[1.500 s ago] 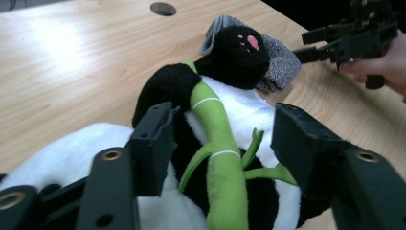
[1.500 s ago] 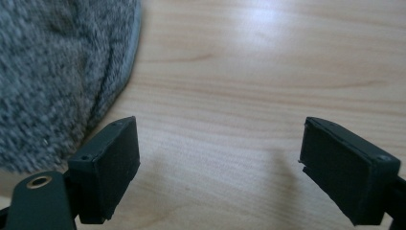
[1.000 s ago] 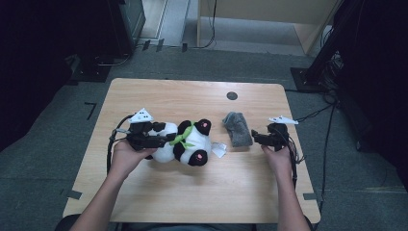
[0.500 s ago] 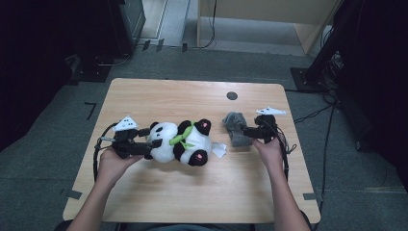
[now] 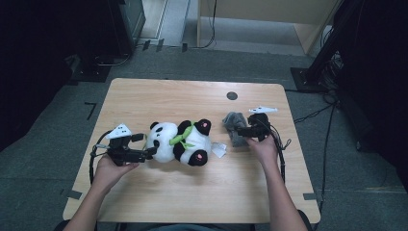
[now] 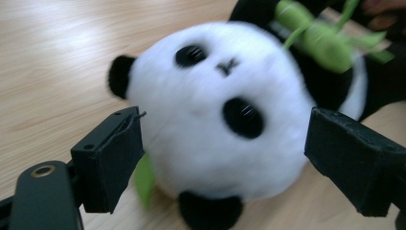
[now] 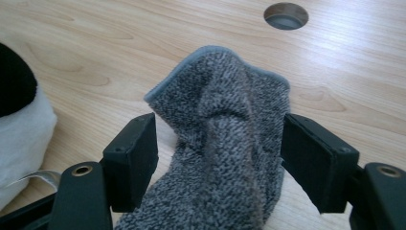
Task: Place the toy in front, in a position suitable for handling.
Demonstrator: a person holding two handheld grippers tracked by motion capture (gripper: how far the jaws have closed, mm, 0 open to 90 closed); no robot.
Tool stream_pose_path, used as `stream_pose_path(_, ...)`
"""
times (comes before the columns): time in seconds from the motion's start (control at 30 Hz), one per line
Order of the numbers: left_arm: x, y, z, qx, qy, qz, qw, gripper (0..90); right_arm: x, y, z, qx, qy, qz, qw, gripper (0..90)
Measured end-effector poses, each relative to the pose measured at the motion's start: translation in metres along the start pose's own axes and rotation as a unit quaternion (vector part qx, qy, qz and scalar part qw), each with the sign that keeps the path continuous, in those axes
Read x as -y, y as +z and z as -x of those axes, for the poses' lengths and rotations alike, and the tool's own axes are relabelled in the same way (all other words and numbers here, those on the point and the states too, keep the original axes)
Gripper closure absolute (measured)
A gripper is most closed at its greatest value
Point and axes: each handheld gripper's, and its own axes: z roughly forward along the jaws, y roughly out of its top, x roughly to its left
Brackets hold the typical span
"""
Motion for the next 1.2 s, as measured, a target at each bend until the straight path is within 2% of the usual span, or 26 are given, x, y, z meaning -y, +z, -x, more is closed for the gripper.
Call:
stream_pose_path(0.13, 0.005, 0.006, 0.001, 0.024, 0.006, -0.005, 0.9997, 12.8, 0.001, 0.003, -0.003, -0.005, -0.004, -0.004, 1.0000, 29.2)
stream_pose_path(0.23, 0.006, 0.011, 0.003, 0.025, 0.020, -0.005, 0.9995, 12.7, 0.002, 0.006, -0.004, -0.010, -0.003, -0.008, 0.9999, 28.9)
stream_pose_path(0.3, 0.007, 0.015, 0.002, 0.023, 0.020, -0.010, 0.9995, 10.2, 0.003, 0.006, -0.003, -0.010, -0.003, -0.008, 0.9999, 28.9)
stream_pose_path(0.33, 0.007, 0.017, 0.002, 0.012, 0.023, -0.011, 0.9996, 8.7, 0.003, 0.006, -0.002, -0.009, -0.001, -0.009, 0.9999, 28.9)
stream_pose_path(0.43, 0.007, 0.021, 0.000, 0.010, 0.014, -0.003, 0.9998, 5.8, 0.005, 0.008, 0.000, -0.009, 0.002, -0.011, 0.9999, 28.9)
stream_pose_path(0.5, 0.008, 0.025, -0.002, 0.024, 0.008, 0.004, 0.9997, 3.8, 0.007, 0.010, 0.002, -0.013, 0.007, -0.015, 0.9998, 28.8)
stream_pose_path(0.53, 0.008, 0.027, -0.002, 0.023, 0.008, 0.001, 0.9997, 1.6, 0.007, 0.011, 0.003, -0.015, 0.008, -0.018, 0.9997, 28.7)
stream_pose_path(0.57, 0.009, 0.029, -0.002, 0.019, 0.011, -0.001, 0.9998, 1.5, 0.008, 0.011, 0.004, -0.017, 0.010, -0.019, 0.9996, 28.6)
stream_pose_path(0.67, 0.012, 0.033, -0.005, 0.028, 0.014, 0.008, 0.9995, 0.4, 0.008, 0.012, 0.004, -0.022, 0.013, -0.021, 0.9995, 28.6)
stream_pose_path(0.83, 0.017, 0.039, -0.011, 0.043, 0.002, 0.014, 0.9990, 0.0, 0.008, 0.017, 0.003, -0.020, 0.013, -0.022, 0.9995, 28.7)
stream_pose_path(0.97, 0.019, 0.040, -0.011, 0.040, 0.026, 0.021, 0.9986, 0.0, 0.008, 0.024, 0.003, -0.017, 0.010, -0.030, 0.9994, 29.8)
stream_pose_path(1.13, 0.021, 0.042, -0.012, 0.043, 0.035, 0.028, 0.9981, 0.0, 0.011, 0.030, 0.006, -0.012, 0.009, -0.052, 0.9985, 31.8)
stream_pose_path(1.2, 0.022, 0.043, -0.013, 0.048, 0.030, 0.026, 0.9981, 0.0, 0.013, 0.033, 0.007, -0.012, 0.009, -0.058, 0.9982, 32.5)
